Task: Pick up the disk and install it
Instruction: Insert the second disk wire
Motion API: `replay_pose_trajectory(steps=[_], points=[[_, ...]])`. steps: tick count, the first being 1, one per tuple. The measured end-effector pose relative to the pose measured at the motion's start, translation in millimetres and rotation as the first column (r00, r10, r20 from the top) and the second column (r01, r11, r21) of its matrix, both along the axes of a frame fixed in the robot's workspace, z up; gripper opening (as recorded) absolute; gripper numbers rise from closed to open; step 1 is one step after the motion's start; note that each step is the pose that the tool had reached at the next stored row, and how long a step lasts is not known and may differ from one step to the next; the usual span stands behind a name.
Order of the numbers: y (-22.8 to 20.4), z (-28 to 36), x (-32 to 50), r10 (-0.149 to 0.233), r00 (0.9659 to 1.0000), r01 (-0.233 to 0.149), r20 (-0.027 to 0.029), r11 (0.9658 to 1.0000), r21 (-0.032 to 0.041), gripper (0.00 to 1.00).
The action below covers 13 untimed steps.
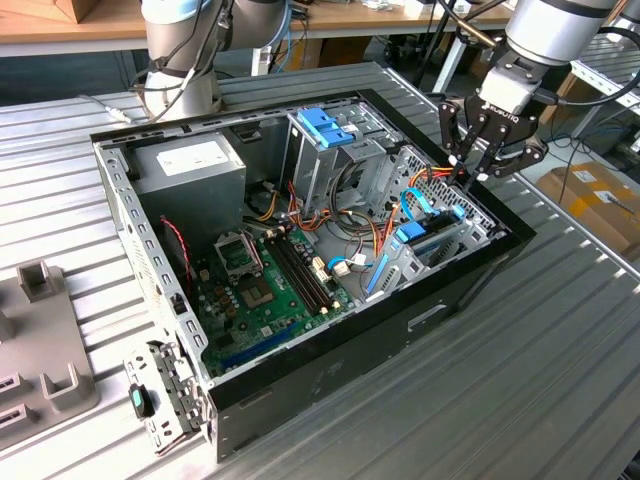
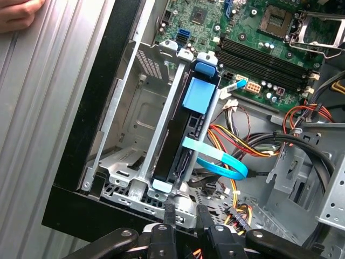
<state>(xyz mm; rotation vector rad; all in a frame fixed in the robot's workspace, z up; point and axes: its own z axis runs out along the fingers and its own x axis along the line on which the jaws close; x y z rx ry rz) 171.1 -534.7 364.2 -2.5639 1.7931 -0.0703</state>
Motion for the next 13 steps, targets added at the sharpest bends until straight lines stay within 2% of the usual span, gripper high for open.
replay_pose_trajectory(steps=[13], points=[[3.8,0.0,2.9,0.000,1.0000,0.000,0.0000,1.0000,0.0000,0.30]])
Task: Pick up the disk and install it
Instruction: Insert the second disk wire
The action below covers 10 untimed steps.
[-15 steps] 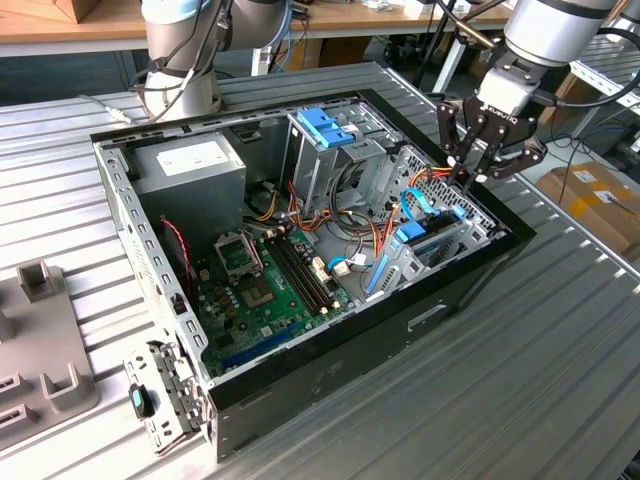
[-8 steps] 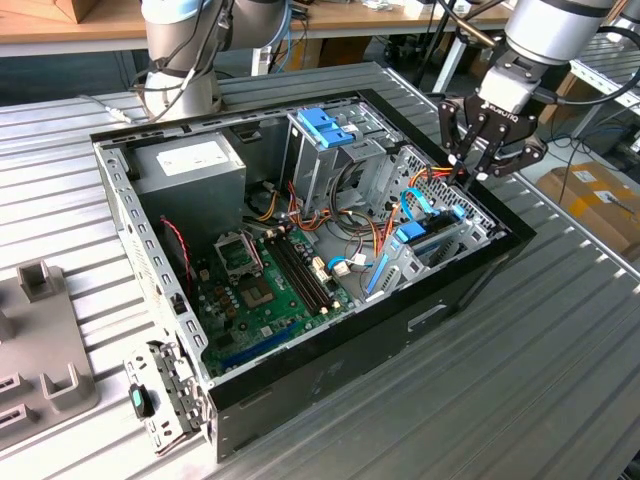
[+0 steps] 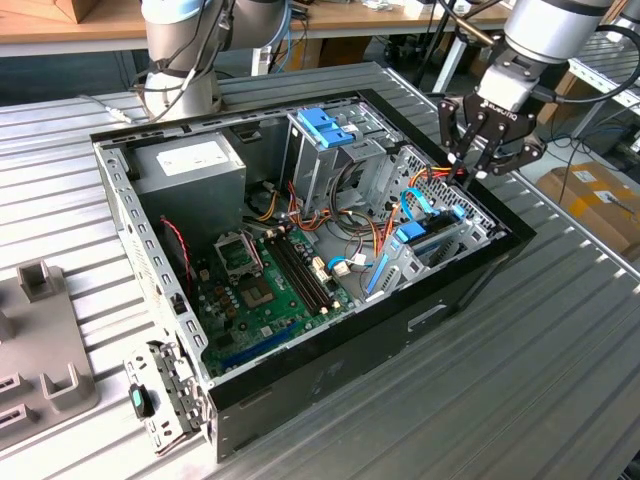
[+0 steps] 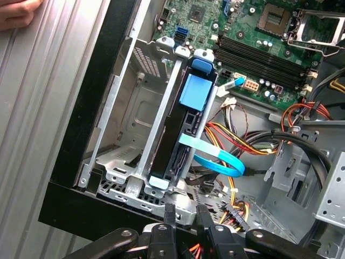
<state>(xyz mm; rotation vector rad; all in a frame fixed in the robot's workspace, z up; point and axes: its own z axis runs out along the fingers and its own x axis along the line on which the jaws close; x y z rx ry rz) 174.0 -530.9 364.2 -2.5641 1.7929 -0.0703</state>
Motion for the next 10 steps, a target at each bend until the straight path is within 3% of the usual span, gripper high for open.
replay_pose_trajectory(steps=[10], points=[[1.2,0.0,12.6,0.000,1.0000,0.000,0.0000,1.0000,0.0000,0.30]])
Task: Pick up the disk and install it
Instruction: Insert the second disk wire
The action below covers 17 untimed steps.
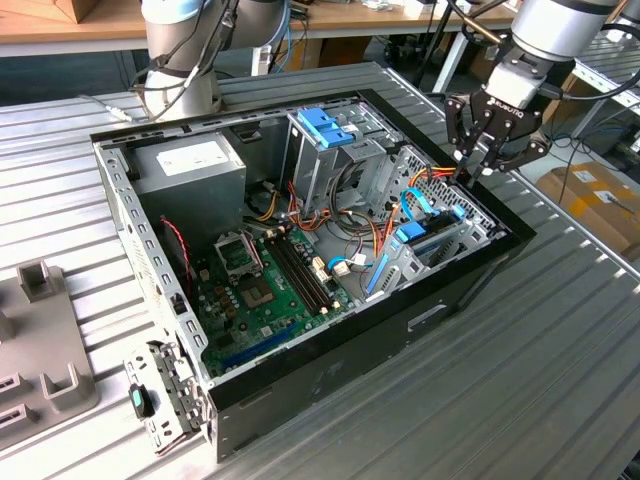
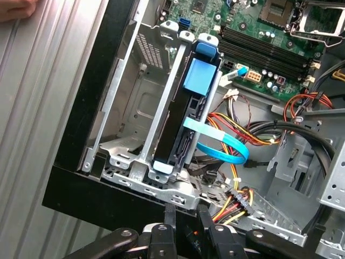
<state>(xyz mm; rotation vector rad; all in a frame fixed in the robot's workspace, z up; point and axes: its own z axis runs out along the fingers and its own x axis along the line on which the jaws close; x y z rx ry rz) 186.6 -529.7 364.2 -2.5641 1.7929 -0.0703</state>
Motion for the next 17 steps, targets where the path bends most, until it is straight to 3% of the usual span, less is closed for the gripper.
replay_pose_trajectory(steps=[5,11,17], points=[[-0.1,1.1,0.1,0.004,1.0000,-0.004,-0.0001,1.0000,0.0010,0.30],[-0.1,1.3,0.1,0.080,0.9968,-0.080,0.0000,0.9968,0.0013,0.30],[0.2,1.2,0.0,0.088,0.9961,-0.088,0.0000,0.9961,0.0014,0.30]])
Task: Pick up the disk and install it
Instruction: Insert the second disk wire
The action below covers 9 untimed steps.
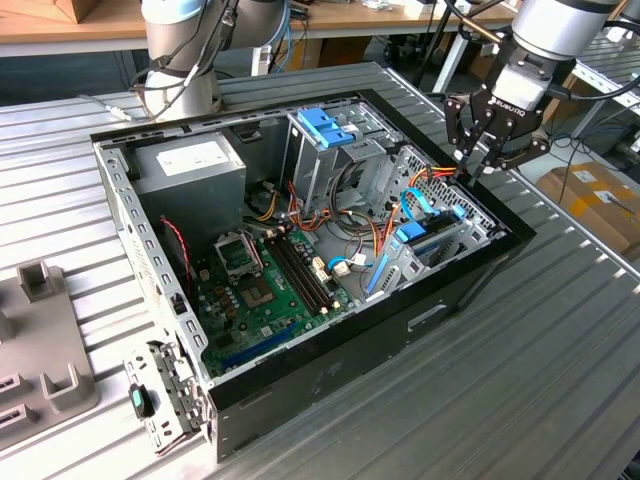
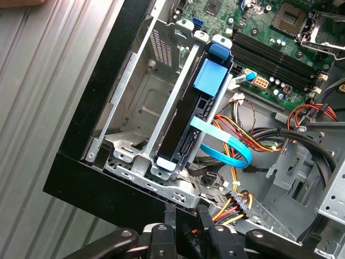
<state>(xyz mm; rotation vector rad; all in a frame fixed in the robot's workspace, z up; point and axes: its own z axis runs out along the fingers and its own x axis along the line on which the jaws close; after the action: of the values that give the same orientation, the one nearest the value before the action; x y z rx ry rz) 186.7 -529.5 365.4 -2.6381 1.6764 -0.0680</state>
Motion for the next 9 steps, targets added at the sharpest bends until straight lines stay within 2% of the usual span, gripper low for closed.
replay_pose_trajectory(steps=[9], points=[[0.1,0.1,0.0,0.005,1.0000,-0.005,0.0000,1.0000,0.0000,0.30]])
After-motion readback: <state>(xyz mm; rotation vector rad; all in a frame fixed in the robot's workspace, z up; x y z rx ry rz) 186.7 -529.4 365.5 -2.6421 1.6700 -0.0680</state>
